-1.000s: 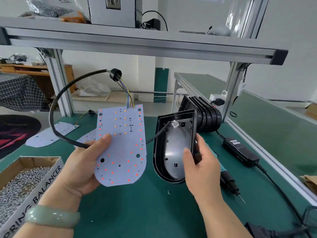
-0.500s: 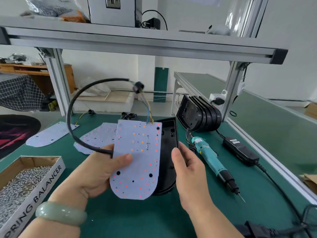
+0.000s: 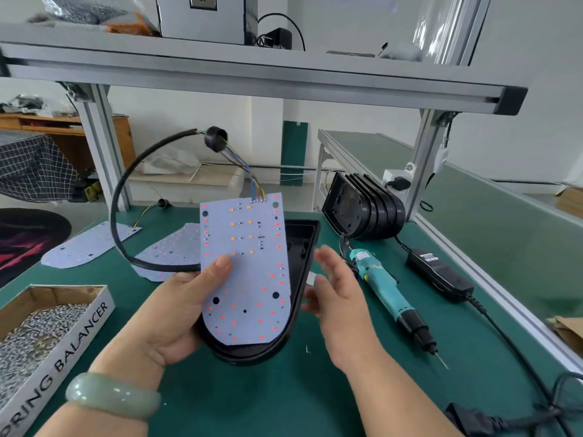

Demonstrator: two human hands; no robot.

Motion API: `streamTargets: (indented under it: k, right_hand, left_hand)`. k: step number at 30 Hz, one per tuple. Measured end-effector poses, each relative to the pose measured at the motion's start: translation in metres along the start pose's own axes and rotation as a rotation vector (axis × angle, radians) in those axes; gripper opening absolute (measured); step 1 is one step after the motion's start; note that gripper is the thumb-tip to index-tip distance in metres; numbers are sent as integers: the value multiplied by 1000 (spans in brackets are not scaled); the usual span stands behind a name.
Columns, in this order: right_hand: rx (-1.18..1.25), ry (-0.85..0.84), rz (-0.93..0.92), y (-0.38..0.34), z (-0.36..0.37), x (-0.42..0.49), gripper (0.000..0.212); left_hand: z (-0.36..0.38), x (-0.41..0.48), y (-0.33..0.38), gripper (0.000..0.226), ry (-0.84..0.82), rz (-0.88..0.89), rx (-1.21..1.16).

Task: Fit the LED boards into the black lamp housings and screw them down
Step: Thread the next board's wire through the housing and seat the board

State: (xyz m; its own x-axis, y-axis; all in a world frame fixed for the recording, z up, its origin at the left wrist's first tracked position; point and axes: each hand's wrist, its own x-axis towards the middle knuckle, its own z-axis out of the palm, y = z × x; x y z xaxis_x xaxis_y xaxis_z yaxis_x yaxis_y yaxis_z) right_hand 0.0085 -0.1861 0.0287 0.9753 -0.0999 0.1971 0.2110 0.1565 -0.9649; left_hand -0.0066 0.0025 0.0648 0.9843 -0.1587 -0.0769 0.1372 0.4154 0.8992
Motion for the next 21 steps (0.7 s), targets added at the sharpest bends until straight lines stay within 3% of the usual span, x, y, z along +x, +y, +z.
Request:
streamTargets:
  k: [2,4,7,10,13,16,18,21]
  right_hand:
    - [-56,-102,-44,3,1,4,47]
    - [-90,-190,-7,4,4,5,29]
    - [-158,-123,48,10,5,7,22]
    - [-295,72,24,10,1,12,37]
    - [-374,297,59,6,-4,15,48]
    - [-157,407,209,1,-11,17,61]
    - [29,475,281,0,-16,18,52]
    - [265,601,193,-3,-26,17,34]
  left_hand:
    - [4,-4,-1,36,-43,-18,42]
    - [7,-7,-3,61,-89,-33,113]
    - [9,-8,-1,80,-77,46,238]
    - [7,-9,7,72,64,160,226]
    - [-7,-5,15,42,232,205,132]
    - [-23,-5,23,35,236,172,73]
    - [-27,-7,24,32,205,124,117]
    - [-21,-9,16,31,124,23,328]
